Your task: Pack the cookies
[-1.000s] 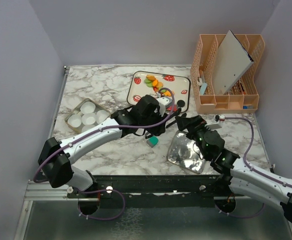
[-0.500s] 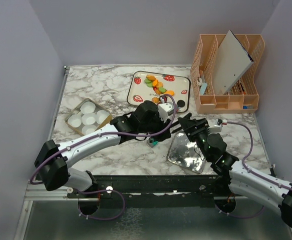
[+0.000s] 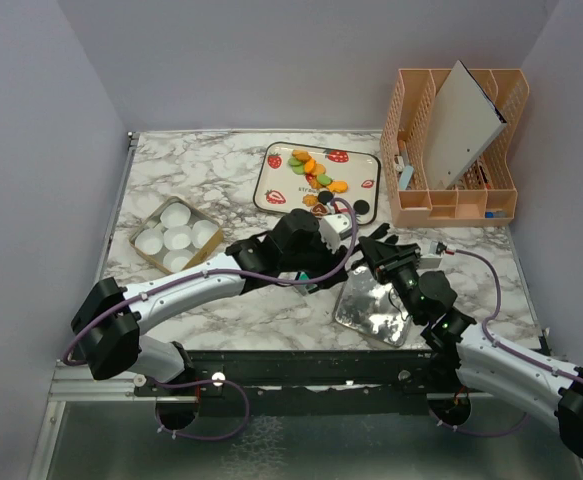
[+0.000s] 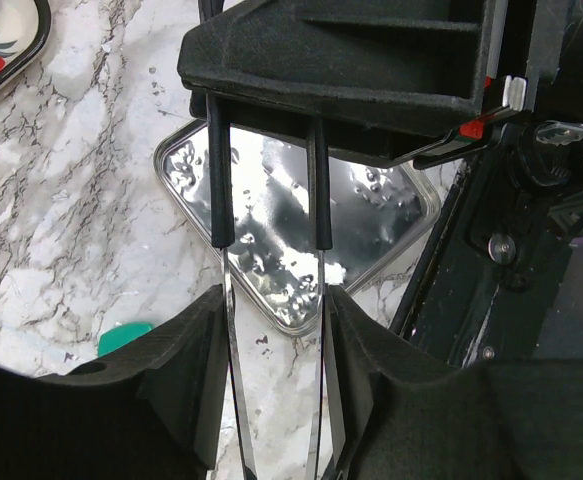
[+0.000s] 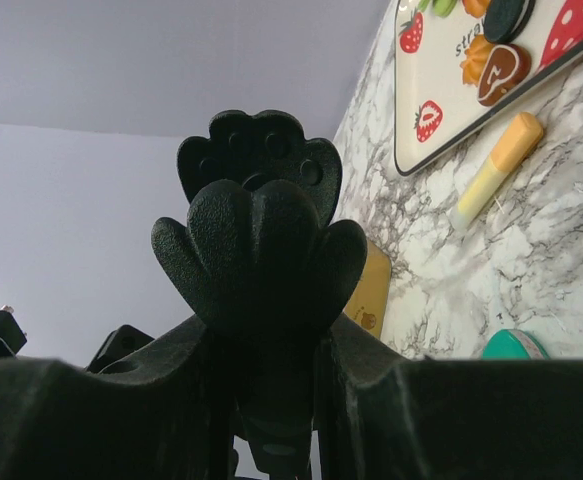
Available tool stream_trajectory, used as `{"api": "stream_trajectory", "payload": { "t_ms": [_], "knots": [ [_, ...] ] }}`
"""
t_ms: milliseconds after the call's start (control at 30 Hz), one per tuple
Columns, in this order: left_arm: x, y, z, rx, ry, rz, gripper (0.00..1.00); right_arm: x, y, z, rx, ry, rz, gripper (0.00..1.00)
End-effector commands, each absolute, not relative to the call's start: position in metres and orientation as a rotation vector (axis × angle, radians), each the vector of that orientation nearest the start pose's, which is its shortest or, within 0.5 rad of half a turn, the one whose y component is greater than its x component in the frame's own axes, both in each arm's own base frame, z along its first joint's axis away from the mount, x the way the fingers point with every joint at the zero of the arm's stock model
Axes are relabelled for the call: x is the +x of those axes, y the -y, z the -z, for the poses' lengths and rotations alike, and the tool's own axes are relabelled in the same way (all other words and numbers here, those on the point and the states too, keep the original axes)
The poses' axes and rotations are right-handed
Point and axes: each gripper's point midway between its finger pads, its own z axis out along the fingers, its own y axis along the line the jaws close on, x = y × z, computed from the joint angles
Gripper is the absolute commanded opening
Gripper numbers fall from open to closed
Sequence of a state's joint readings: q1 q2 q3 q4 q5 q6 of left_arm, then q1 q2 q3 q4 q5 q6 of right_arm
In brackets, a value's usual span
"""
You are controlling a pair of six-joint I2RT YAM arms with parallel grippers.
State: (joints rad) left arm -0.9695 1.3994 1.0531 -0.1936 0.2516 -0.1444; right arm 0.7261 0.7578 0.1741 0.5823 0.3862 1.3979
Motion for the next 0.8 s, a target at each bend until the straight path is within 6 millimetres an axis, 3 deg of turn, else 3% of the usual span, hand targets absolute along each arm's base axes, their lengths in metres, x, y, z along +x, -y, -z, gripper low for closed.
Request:
{"api": "stream_trajectory", "payload": {
  "t_ms": [0,333,767],
  "knots": [
    [0.198,0.381,-0.195,0.998,-1.880,0.919,0.46,0.255,-0.186,-0.193,0.941,-1.503,-1.348,0.15],
    [0.211,0.380,-0.205,0.782,-1.751,0.830,0.52,0.256,-0.179,-0.180,1.043,-1.508,-1.332,0.08],
    [0.213,0.387,-0.186,0.760,-1.751,0.796,0.54,0.255,-0.180,-0.180,1.062,-1.508,-1.354,0.07]
  ]
}}
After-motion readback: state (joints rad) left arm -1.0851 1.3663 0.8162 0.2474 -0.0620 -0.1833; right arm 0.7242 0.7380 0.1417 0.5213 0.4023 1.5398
